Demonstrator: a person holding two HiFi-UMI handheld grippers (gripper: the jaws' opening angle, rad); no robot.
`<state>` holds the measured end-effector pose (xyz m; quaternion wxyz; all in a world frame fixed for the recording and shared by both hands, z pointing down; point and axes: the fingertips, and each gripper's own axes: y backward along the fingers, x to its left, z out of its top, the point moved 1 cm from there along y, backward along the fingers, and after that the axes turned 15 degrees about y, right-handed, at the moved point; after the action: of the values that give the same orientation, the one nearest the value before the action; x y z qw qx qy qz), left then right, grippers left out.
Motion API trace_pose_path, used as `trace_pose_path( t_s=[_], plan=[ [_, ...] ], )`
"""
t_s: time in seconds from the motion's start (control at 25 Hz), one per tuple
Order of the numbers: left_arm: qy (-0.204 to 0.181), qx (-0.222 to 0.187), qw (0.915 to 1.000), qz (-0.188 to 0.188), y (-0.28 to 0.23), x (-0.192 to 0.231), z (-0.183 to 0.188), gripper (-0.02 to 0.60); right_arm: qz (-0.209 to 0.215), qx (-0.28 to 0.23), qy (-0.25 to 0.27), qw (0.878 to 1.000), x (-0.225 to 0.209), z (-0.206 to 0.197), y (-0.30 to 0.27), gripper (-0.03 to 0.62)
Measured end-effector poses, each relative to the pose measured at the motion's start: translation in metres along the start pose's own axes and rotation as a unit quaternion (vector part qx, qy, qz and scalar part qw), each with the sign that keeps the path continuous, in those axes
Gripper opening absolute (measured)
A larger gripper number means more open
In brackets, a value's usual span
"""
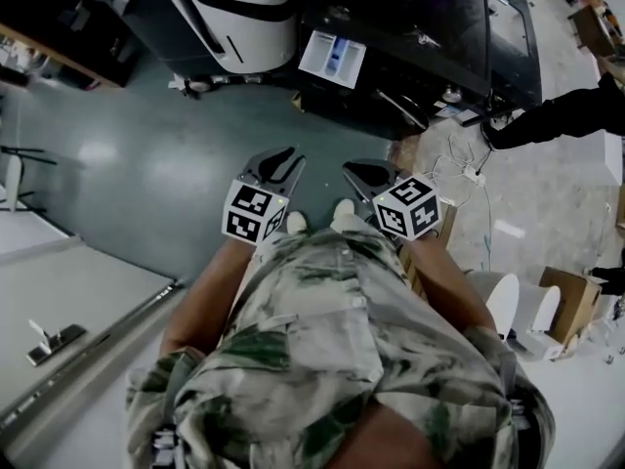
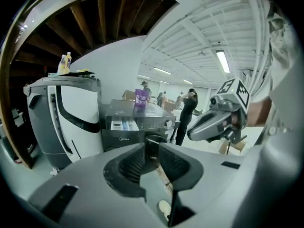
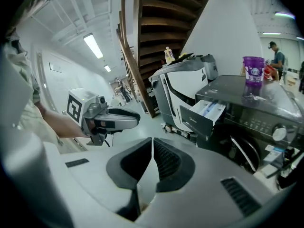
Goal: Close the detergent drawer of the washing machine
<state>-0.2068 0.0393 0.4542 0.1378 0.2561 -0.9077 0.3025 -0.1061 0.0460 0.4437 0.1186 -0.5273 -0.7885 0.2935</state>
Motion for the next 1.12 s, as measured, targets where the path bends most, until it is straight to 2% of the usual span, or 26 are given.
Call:
trace_pose_path(
  t_s=[0.24,0.6,0.8,1.12],
  plan=[
    [0.006,0.021,0.9997,0.014,-0.05,-0.002,0.013,0.098,-0.01,0.009,-0.02,1.0,-0.048,-0.011,0.024,0.032],
    [0.019,0.022,0.9978,0.059,-0.118,0.006,0.028,0.098,0.013,0.026,-0.018,0.999,-0.101,-0.031,0.041,0.032],
    [0.023,0.036,0.996,0.078,-0.147,0.026,0.029,0.101,0.013,0.035,-0.027,0.999,-0.116,-0.036,0.035,0.032],
    [0.018,0.068,0.9935,0.089,-0.191,0.071,0.044,0.11,-0.018,0.051,-0.06,0.997,-0.154,-0.029,0.011,0.032]
  ],
)
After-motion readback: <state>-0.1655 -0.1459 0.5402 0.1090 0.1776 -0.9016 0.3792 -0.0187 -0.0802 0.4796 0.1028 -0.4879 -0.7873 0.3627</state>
